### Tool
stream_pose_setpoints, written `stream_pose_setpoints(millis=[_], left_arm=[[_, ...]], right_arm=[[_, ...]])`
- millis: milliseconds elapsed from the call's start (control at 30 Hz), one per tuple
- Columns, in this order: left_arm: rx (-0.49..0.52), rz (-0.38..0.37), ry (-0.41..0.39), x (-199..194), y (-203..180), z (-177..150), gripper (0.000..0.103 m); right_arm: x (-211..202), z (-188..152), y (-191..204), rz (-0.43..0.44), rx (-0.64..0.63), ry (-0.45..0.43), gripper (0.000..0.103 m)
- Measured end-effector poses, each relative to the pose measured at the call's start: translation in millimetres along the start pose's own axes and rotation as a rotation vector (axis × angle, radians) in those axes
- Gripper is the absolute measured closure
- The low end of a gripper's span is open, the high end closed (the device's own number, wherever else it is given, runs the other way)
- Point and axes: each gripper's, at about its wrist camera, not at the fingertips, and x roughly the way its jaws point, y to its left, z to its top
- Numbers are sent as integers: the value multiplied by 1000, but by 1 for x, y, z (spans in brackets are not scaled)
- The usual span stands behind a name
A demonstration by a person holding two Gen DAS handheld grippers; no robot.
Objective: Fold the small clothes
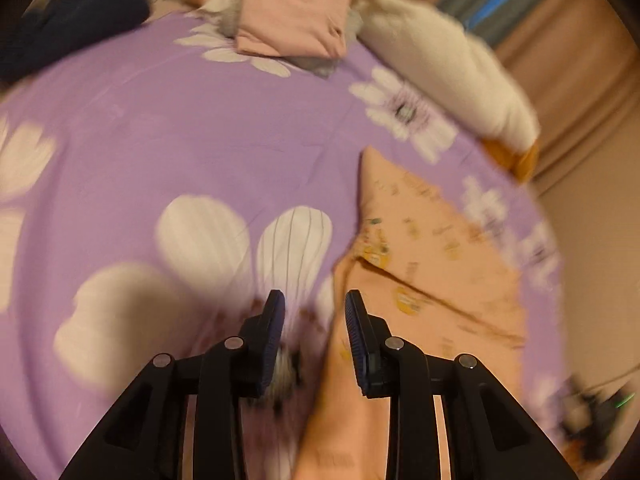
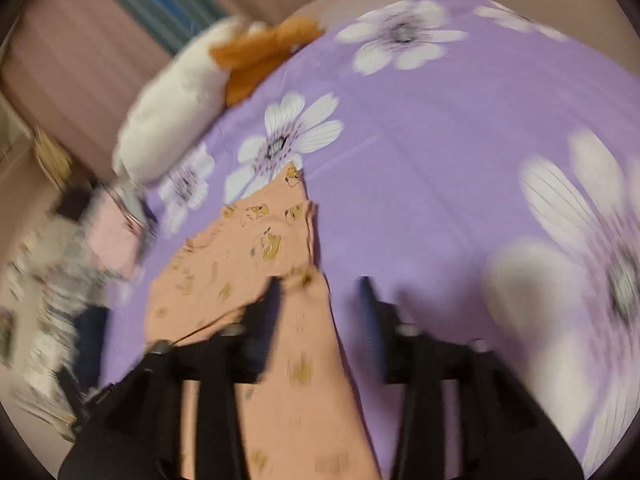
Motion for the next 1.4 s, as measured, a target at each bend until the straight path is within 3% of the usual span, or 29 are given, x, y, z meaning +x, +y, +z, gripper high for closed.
stream_pose_setpoints(millis=[33, 67, 100, 133, 200, 300, 400, 533, 633, 700, 767, 833, 933, 1000, 1067, 1167, 1267, 1300, 1400], left_arm=[[-51, -65, 20, -14, 12, -5, 63], [-96, -120, 41, -24, 24, -12, 47], [-136, -165, 56, -31, 36, -20, 39], [-195, -216, 57, -41, 53, -35, 39], [-275, -226, 57, -53, 75, -60, 39], [-303, -280, 106, -59, 88, -100, 39], [-311, -411, 188, -54, 80, -128, 39], [-338, -510, 284, -44, 61, -161, 39], [-359, -604, 383, -23, 43, -182, 39], [-332, -600, 389, -14, 32, -180, 39], [-316, -575, 371, -12, 21, -170, 39], [-253, -586, 305, -15, 9, -159, 39], [-139, -447, 186, -21, -3, -148, 39], [-75, -393, 129, -22, -6, -147, 39], [-86, -378, 116, -14, -2, -146, 42], [-101, -383, 99, -9, 4, -148, 49], [-91, -267, 88, -1, 7, -152, 86], [-100, -253, 82, 2, 9, -153, 94], [-159, -278, 104, 11, 18, -148, 94]], right_arm=[[-9, -11, -12, 34, 49, 5, 37], [-15, -22, -24, 67, 89, 10, 37], [-21, -31, -34, 76, 116, 19, 37], [-21, -41, -39, 64, 141, 34, 37], [-28, -62, -50, 52, 179, 49, 37], [-38, -95, -59, 91, 240, 64, 36], [-38, -126, -53, 139, 246, 149, 37], [-43, -162, -37, 161, 241, 183, 38], [-42, -188, -33, 229, 309, 237, 38], [-36, -198, -27, 288, 335, 258, 36], [-26, -198, -15, 288, 313, 259, 36], [-20, -195, -5, 310, 306, 247, 36], [-12, -187, 6, 314, 317, 215, 36], [-19, -184, 5, 297, 284, 159, 37], [-16, -181, 7, 244, 234, 140, 38], [-8, -184, -1, 223, 222, 103, 52], [-8, -190, -4, 145, 129, 67, 83], [-6, -193, -7, 113, 110, 57, 102], [-3, -191, -16, 119, 119, 64, 103]])
